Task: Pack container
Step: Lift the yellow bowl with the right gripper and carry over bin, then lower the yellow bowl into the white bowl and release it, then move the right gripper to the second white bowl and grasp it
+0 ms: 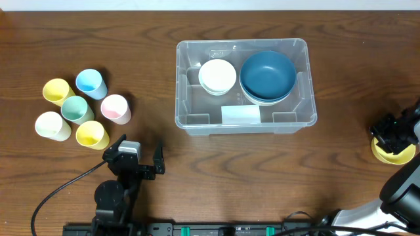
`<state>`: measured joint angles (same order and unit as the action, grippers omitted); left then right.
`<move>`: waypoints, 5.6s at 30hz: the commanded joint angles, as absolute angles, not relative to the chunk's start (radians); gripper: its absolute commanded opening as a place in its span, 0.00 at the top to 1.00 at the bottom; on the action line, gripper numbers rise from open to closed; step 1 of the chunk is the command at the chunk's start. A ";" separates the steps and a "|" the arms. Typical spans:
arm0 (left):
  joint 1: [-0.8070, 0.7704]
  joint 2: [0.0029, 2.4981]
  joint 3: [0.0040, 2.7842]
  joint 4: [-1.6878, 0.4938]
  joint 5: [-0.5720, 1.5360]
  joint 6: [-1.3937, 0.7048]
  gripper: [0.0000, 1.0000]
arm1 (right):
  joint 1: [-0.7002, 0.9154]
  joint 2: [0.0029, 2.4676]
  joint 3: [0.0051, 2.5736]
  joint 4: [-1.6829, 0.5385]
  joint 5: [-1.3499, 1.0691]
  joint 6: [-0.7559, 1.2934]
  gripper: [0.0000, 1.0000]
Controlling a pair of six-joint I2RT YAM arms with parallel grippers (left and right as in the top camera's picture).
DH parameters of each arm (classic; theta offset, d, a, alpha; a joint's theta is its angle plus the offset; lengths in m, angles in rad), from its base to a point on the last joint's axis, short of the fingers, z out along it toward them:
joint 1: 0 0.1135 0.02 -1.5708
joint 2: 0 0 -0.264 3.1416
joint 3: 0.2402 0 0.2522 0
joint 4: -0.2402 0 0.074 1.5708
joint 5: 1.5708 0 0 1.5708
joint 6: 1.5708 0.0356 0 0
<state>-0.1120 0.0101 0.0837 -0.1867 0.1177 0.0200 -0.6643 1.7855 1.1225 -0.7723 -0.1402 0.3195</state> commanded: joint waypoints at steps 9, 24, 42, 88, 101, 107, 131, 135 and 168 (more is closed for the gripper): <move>-0.108 0.004 0.067 -0.219 0.131 0.022 0.02 | -0.666 1.786 1.131 -0.776 -0.184 0.276 0.99; -0.108 0.004 0.067 -0.219 0.131 0.022 0.02 | -0.484 1.784 1.320 -0.877 -0.245 0.237 0.99; -0.108 0.004 0.067 -0.219 0.131 0.022 0.02 | 0.125 1.784 2.106 -1.214 -0.272 0.046 0.99; -0.108 0.004 0.067 -0.219 0.131 0.022 0.02 | 0.678 2.323 2.105 -0.950 0.184 -0.017 0.99; -0.108 0.004 0.067 -0.219 0.131 0.022 0.02 | 0.677 2.225 2.224 -1.060 0.206 -0.012 0.50; -0.108 0.004 0.067 -0.219 0.131 0.022 0.02 | 0.620 2.080 2.322 -1.178 0.308 0.049 0.43; -0.108 0.004 0.067 -0.219 0.131 0.022 0.02 | -0.476 1.949 2.041 -1.491 0.181 0.459 0.37; -0.108 0.004 0.067 -0.219 0.131 0.022 0.02 | -0.603 1.949 1.899 -1.387 0.110 0.405 0.38; -0.108 0.004 0.067 -0.219 0.131 0.022 0.02 | -0.786 1.949 1.587 -0.915 -0.001 -0.032 0.44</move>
<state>-0.1120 0.0101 0.0837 -0.1867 0.1177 0.0200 -0.7868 1.9427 1.6062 -0.9279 -0.0471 -0.0021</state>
